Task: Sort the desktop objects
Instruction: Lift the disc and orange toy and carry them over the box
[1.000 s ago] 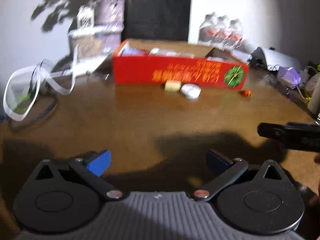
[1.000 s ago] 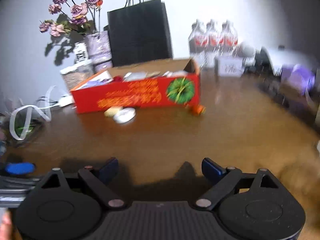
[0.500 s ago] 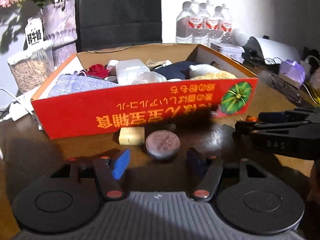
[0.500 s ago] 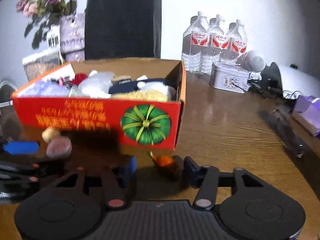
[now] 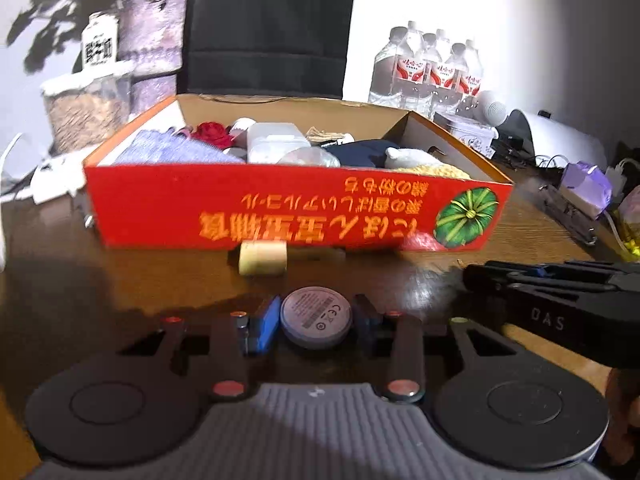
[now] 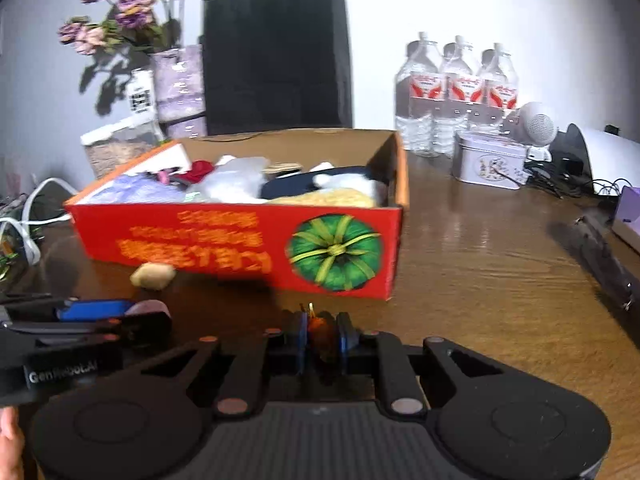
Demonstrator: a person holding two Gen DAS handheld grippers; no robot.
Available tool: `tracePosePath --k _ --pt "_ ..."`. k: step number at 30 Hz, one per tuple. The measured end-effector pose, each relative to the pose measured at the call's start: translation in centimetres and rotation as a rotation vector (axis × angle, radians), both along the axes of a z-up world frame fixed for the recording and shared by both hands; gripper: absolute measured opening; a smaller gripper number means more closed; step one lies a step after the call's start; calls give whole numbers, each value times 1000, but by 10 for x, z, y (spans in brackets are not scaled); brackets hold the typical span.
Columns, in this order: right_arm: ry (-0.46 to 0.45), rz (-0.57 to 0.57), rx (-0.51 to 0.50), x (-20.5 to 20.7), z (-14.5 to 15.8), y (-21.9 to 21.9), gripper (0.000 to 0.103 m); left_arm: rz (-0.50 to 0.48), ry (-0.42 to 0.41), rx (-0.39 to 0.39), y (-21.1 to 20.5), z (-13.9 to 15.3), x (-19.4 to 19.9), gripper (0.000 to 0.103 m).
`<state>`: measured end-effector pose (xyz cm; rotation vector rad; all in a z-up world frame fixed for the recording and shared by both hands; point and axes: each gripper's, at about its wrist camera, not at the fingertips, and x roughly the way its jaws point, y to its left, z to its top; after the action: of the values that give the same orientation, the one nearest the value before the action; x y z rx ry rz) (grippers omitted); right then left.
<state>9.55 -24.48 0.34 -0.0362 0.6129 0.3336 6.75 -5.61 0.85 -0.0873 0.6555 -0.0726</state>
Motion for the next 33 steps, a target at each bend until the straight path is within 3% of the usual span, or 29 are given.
tracePosePath --k 7,14,19,27,33 --pt "-18 59 42 -80 12 20 14 19 -43 30 8 7 -77 40" --pt "2 164 53 -159 12 37 14 11 -148 91 17 22 -150 40" --pt "-28 161 73 -194 28 34 14 18 -193 105 23 29 -180 40" --pt "-76 136 78 -201 46 32 14 8 -270 94 30 45 -196 40" --pt "-108 114 83 -168 63 31 14 -24 -275 60 44 58 -168 40"
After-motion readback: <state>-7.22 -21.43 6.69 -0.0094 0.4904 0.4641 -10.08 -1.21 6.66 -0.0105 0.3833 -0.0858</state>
